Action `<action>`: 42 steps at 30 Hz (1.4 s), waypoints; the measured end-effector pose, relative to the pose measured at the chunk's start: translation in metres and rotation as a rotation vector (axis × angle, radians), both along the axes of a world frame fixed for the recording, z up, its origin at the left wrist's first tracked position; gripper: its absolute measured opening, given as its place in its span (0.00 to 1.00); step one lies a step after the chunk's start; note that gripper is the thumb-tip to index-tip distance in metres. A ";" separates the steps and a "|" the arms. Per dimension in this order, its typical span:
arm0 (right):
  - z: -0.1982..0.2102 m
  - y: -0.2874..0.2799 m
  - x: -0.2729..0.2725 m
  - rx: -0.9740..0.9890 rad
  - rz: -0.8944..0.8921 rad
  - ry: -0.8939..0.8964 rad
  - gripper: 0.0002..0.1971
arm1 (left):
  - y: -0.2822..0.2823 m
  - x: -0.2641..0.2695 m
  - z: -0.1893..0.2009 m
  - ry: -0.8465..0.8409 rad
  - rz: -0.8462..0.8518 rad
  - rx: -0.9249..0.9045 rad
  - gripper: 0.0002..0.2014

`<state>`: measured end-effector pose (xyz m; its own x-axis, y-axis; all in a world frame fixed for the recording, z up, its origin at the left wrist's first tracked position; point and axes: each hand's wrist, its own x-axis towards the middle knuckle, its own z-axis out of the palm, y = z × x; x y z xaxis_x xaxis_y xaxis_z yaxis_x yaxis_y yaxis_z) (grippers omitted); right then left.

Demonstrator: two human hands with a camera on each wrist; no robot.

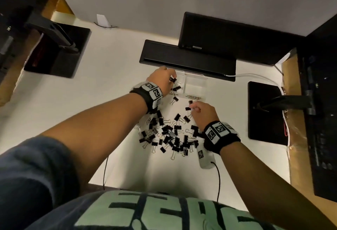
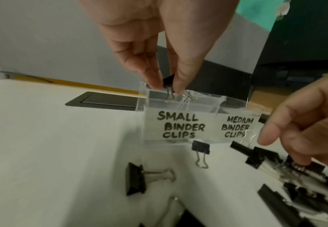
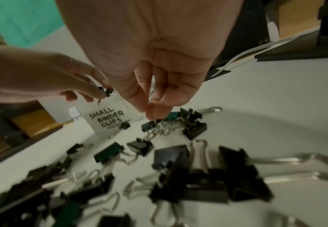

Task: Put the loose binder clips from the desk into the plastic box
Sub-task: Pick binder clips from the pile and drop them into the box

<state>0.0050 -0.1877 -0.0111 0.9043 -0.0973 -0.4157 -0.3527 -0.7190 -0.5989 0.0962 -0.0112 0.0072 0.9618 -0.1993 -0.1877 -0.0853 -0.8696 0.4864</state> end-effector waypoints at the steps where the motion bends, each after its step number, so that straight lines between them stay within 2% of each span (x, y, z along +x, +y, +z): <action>1: -0.001 0.000 -0.001 -0.013 0.011 0.011 0.17 | -0.001 0.002 -0.001 0.008 -0.015 0.021 0.13; 5: -0.008 0.001 0.000 -0.067 0.075 0.016 0.18 | 0.002 0.000 -0.003 -0.004 -0.024 0.012 0.16; 9: -0.013 0.003 0.001 -0.114 0.111 0.013 0.16 | 0.003 -0.026 -0.005 -0.077 0.027 -0.073 0.09; 12: -0.015 0.005 0.000 -0.128 0.124 -0.002 0.14 | -0.001 -0.057 -0.014 -0.057 -0.097 -0.039 0.08; 14: -0.015 0.004 0.000 -0.116 0.102 -0.008 0.13 | -0.005 -0.069 -0.023 -0.018 -0.224 0.021 0.14; 17: -0.015 0.003 0.003 -0.150 0.101 -0.002 0.12 | -0.007 -0.073 -0.031 0.096 -0.371 0.153 0.29; 19: -0.016 0.006 0.002 -0.176 0.123 0.013 0.13 | -0.006 -0.072 -0.032 0.142 -0.390 0.202 0.37; 21: -0.016 0.010 0.001 -0.191 0.148 0.023 0.13 | -0.006 -0.073 -0.034 0.129 -0.392 0.211 0.39; 25: -0.016 0.014 0.000 -0.222 0.192 -0.004 0.13 | -0.005 -0.074 -0.037 0.083 -0.345 0.208 0.35; 29: -0.013 0.013 -0.001 -0.167 0.204 -0.041 0.08 | -0.006 -0.075 -0.038 0.075 -0.283 0.209 0.22; 32: -0.015 0.010 0.000 -0.056 0.088 -0.062 0.06 | -0.006 -0.075 -0.041 0.087 -0.248 0.195 0.20; 36: -0.016 0.004 0.003 0.170 -0.126 -0.039 0.08 | -0.002 -0.075 -0.043 0.073 -0.231 0.183 0.19; 39: -0.012 0.001 0.005 0.365 -0.223 0.003 0.09 | 0.002 -0.075 -0.038 0.046 -0.139 0.039 0.13; 42: -0.005 0.004 0.005 0.451 -0.295 0.078 0.07 | 0.008 -0.075 -0.027 0.039 0.071 -0.195 0.06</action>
<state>0.0101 -0.1838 -0.0165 0.8303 -0.1391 -0.5397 -0.5565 -0.2608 -0.7888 0.0214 -0.0029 -0.0201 0.9675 -0.1673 -0.1895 -0.0048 -0.7618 0.6478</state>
